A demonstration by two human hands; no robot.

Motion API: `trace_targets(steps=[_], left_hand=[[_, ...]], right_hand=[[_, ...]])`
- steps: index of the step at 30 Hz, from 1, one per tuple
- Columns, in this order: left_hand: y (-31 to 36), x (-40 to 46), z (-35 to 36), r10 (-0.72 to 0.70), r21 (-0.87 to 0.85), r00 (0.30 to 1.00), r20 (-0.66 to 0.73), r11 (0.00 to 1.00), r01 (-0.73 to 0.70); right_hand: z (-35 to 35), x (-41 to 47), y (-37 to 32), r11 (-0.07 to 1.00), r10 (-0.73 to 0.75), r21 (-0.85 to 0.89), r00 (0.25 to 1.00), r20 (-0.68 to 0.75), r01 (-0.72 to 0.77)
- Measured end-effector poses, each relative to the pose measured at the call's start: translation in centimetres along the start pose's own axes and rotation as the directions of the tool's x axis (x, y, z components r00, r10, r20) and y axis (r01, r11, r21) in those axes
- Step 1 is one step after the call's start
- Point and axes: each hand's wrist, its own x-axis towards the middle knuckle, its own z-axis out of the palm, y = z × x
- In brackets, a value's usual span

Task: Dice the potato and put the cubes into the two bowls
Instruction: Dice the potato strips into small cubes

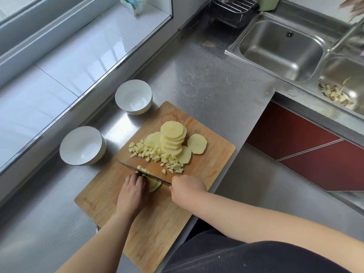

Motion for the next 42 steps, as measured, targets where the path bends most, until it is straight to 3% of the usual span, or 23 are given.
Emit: trace_targets(steps=[9, 20, 22, 25, 27, 37, 42], left_hand=[[0.1, 0.0, 0.0, 0.022, -0.029, 0.998, -0.051, 0.999, -0.024], [0.3, -0.4, -0.3, 0.081, -0.049, 0.986, -0.143, 0.995, -0.089], [0.2, -0.4, -0.5, 0.027, -0.072, 0.988, -0.150, 0.997, -0.038], [0.2, -0.2, -0.6, -0.299, -0.207, 0.948, -0.109, 0.940, 0.273], [0.2, 0.2, -0.6, -0.437, -0.237, 0.898, -0.052, 0.879, 0.414], [-0.1, 0.8, -0.8, -0.417, -0.240, 0.909, 0.020, 0.881, 0.409], [-0.5, 0.8, -0.8, -0.417, -0.224, 0.907, 0.056, 0.880, 0.418]], right_hand=[[0.7, 0.8, -0.5, 0.995, 0.076, -0.066, 0.994, 0.072, -0.071], [1.3, 1.7, 0.5, 0.986, 0.138, 0.075, 0.985, 0.105, -0.146], [1.1, 1.8, 0.8, 0.982, 0.142, 0.109, 0.984, 0.111, -0.154], [1.0, 1.8, 1.1, 0.979, 0.141, 0.134, 0.983, 0.121, -0.157], [1.0, 1.9, 1.1, 0.977, 0.142, 0.144, 0.982, 0.124, -0.160], [1.0, 1.9, 1.1, 0.981, 0.137, 0.126, 0.985, 0.109, -0.150], [1.6, 1.5, 1.7, 0.963, 0.142, 0.218, 0.985, 0.102, -0.161]])
